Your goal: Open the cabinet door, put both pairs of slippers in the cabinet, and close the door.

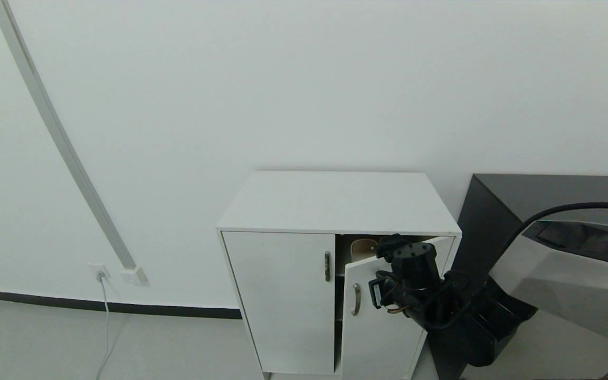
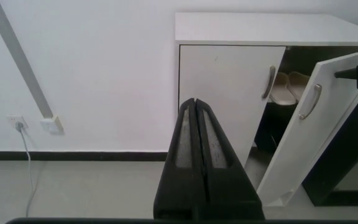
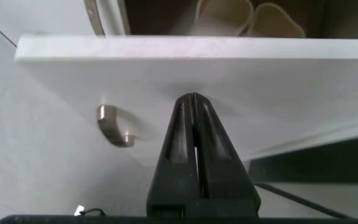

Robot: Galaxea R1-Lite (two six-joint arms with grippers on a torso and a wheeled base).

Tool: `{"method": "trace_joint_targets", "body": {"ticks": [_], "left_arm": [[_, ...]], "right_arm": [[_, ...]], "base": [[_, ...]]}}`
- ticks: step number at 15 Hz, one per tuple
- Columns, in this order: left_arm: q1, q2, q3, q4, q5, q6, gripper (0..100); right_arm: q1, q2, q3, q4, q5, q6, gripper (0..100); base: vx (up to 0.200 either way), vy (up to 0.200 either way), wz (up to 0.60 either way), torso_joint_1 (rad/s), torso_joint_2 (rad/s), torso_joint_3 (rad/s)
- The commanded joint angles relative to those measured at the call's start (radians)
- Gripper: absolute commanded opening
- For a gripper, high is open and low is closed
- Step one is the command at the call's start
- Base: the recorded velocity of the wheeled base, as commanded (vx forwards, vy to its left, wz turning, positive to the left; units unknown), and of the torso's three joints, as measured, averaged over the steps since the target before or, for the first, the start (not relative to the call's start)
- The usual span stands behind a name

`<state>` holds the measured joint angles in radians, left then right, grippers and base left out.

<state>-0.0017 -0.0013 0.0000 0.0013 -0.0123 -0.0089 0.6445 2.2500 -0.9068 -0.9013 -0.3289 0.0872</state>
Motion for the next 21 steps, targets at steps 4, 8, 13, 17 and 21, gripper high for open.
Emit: {"method": "trace_joint_targets", "body": {"ticks": [4, 8, 13, 17, 21], "left_arm": [[0.0, 0.001, 0.0, 0.0, 0.0, -0.002, 0], [0.0, 0.001, 0.0, 0.0, 0.0, -0.002, 0], [0.0, 0.001, 0.0, 0.0, 0.0, -0.002, 0], [0.0, 0.001, 0.0, 0.0, 0.0, -0.002, 0], [0.0, 0.001, 0.0, 0.0, 0.0, -0.002, 0]], "right_arm": [[-0.017, 0.102, -0.069, -0.079, -0.013, 0.0, 0], [-0.037, 0.151, -0.139, -0.087, -0.021, 0.0, 0], [-0.066, 0.166, -0.188, -0.087, -0.021, -0.001, 0], [-0.075, 0.169, -0.199, -0.087, -0.021, -0.001, 0], [-0.081, 0.174, -0.213, -0.087, -0.021, -0.001, 0]], "base": [[0.0, 0.0, 0.0, 0.0, 0.0, 0.0], [0.0, 0.0, 0.0, 0.0, 0.0, 0.0], [0.0, 0.0, 0.0, 0.0, 0.0, 0.0], [0.0, 0.0, 0.0, 0.0, 0.0, 0.0], [0.0, 0.0, 0.0, 0.0, 0.0, 0.0]]}}
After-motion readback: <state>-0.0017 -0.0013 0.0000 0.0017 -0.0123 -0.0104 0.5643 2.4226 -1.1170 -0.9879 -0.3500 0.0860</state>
